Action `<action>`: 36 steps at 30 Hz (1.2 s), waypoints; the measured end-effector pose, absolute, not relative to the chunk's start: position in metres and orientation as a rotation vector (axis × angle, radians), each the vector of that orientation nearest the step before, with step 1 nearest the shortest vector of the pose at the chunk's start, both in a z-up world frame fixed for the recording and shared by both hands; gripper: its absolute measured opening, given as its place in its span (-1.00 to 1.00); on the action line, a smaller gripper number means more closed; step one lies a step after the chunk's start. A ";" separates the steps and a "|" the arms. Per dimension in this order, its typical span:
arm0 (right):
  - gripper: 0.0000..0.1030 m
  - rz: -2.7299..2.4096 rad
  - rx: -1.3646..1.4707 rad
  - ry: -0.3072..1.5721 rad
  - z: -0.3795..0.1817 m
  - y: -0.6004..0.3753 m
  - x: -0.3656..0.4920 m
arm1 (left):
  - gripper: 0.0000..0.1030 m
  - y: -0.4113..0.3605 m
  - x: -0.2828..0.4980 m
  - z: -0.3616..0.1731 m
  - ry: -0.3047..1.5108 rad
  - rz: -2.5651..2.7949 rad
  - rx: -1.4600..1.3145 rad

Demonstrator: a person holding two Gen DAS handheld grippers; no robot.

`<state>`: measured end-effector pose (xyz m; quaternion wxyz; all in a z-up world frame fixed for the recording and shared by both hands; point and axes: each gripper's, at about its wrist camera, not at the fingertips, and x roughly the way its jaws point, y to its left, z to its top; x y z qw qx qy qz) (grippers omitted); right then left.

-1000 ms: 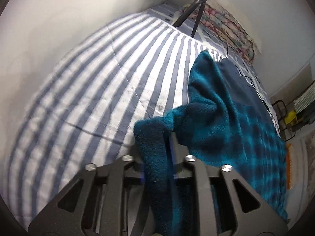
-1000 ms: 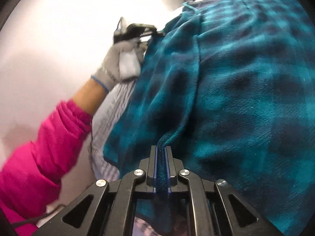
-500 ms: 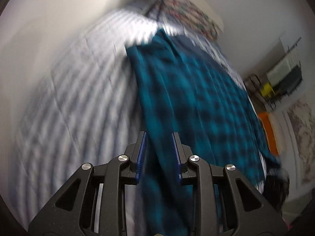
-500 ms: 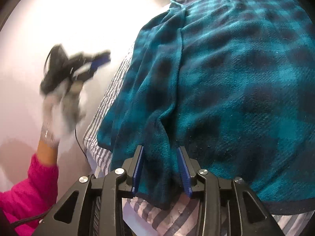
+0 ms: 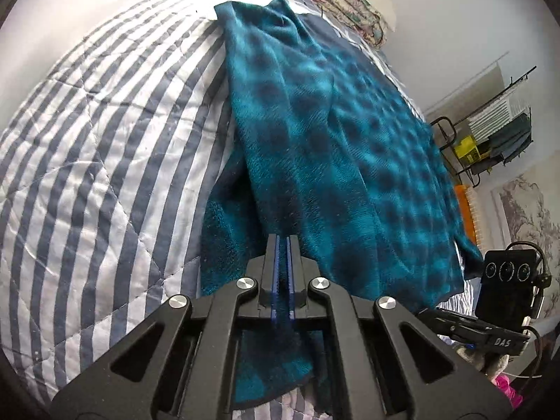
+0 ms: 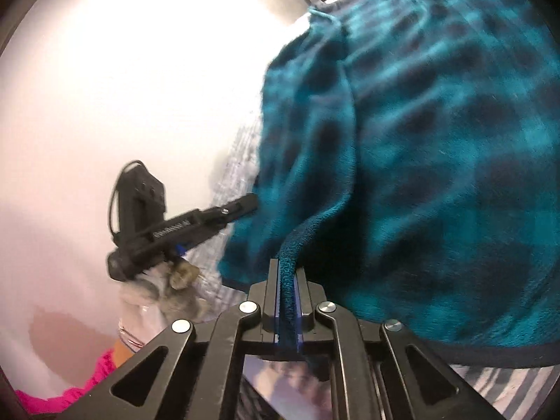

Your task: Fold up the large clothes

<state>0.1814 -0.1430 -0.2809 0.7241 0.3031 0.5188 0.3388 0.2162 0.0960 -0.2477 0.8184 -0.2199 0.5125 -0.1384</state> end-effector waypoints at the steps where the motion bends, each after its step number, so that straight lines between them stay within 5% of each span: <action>1: -0.93 0.753 0.689 1.138 -0.278 -0.142 0.181 | -0.99 0.098 0.215 -0.245 1.085 -0.296 -0.471; 5: -0.93 0.783 0.796 1.116 -0.270 -0.139 0.183 | -0.90 0.108 0.209 -0.240 1.051 -0.248 -0.473; 7: -0.93 0.778 0.786 1.114 -0.269 -0.136 0.183 | -0.45 0.111 0.208 -0.245 1.068 -0.234 -0.490; 10: -0.76 0.756 0.731 1.146 -0.271 -0.135 0.180 | -0.44 0.115 0.203 -0.245 1.060 -0.185 -0.463; 12: -0.41 0.689 0.577 1.143 -0.259 -0.135 0.176 | -0.44 0.118 0.197 -0.240 1.047 -0.163 -0.437; 17: -0.31 0.705 0.333 1.034 -0.203 -0.133 0.181 | -0.44 0.120 0.191 -0.233 1.053 -0.137 -0.351; 22: -0.27 0.719 0.206 0.954 -0.158 -0.107 0.222 | -0.22 0.115 0.196 -0.246 1.112 -0.153 -0.275; 28: -0.19 0.754 0.094 0.931 -0.141 -0.050 0.291 | -0.22 0.111 0.200 -0.270 1.150 -0.225 -0.387; 29: -0.19 0.754 0.082 0.937 -0.144 -0.039 0.304 | -0.27 0.111 0.200 -0.271 1.142 -0.231 -0.399; 31: -0.19 0.747 0.058 0.952 -0.153 -0.020 0.331 | -0.87 0.112 0.200 -0.273 1.141 -0.279 -0.473; 36: -0.19 0.700 -0.016 1.019 -0.189 0.029 0.396 | -0.95 0.118 0.193 -0.269 1.108 -0.350 -0.575</action>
